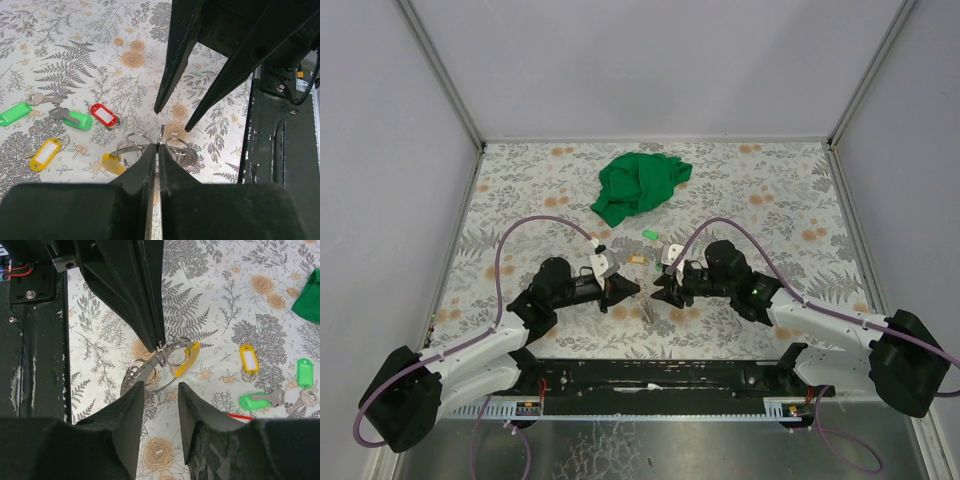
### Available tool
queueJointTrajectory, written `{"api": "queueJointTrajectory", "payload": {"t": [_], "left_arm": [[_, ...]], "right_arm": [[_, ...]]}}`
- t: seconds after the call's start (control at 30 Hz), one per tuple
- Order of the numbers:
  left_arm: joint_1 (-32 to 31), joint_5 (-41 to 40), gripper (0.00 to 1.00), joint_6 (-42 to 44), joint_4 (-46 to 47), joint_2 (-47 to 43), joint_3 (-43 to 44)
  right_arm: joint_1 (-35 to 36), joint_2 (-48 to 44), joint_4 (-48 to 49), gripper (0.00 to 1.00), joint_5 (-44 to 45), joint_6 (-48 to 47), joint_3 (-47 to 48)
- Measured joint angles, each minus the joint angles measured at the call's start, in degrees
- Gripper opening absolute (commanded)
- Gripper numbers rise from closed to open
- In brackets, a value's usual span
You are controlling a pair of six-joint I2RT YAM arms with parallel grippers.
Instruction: Put the keys on the keyring
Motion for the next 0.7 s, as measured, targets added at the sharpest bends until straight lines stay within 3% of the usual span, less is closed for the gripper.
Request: {"api": "queueJointTrajectory", "payload": {"t": [0.5,0.7], "left_arm": [[-0.31,-1.29,0.0,0.15,0.02,0.59,0.15],[-0.39,-1.27,0.0,0.15,0.02,0.59,0.15]], "right_arm": [[0.0,4.63,6.58,0.3,-1.57,1.27,0.44],[0.0,6.12,8.48,0.15,-2.54,2.05,0.55]]}}
